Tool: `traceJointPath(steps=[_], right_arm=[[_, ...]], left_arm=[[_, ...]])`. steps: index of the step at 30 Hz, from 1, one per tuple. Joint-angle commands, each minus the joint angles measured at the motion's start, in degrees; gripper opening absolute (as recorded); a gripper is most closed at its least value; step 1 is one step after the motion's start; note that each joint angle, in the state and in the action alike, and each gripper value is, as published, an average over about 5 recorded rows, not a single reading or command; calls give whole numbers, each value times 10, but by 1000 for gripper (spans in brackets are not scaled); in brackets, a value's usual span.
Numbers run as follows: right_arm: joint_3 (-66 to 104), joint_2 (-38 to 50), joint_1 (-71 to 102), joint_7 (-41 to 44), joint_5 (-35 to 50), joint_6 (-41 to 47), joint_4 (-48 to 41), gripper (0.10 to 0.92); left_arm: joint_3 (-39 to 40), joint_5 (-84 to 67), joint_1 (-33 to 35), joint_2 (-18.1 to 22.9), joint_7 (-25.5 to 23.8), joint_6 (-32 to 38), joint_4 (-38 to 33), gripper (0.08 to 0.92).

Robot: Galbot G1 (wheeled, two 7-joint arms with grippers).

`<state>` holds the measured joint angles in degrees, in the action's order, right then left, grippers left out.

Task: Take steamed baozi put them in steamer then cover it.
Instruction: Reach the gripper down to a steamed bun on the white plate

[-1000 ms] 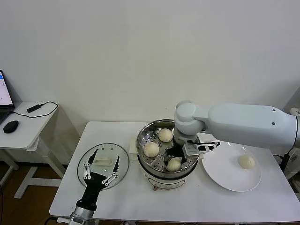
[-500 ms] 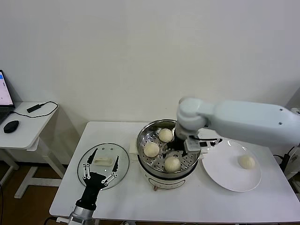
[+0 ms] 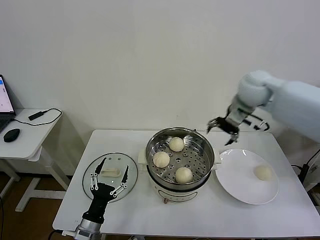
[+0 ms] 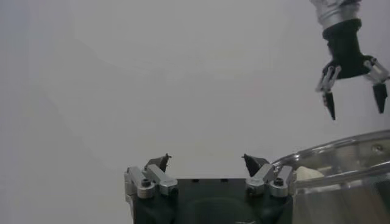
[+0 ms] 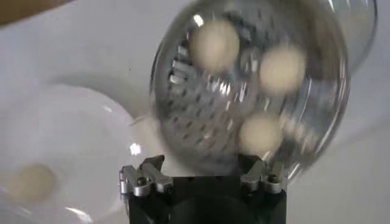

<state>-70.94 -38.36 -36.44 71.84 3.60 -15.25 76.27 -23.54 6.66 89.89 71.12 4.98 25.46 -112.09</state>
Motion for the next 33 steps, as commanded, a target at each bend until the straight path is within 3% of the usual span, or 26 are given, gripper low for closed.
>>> traceJointPath(steps=[1, 10, 33], right_arm=[[7, 57, 73, 22, 73, 82, -215, 823], [42, 58, 189, -25, 16, 70, -275, 823], [145, 12, 327, -83, -26, 60, -352, 823]], left_arm=[[1, 0, -2, -2, 0, -1, 2, 823], [4, 7, -3, 0, 1, -2, 4, 823], [5, 6, 2, 2, 3, -3, 3, 823]])
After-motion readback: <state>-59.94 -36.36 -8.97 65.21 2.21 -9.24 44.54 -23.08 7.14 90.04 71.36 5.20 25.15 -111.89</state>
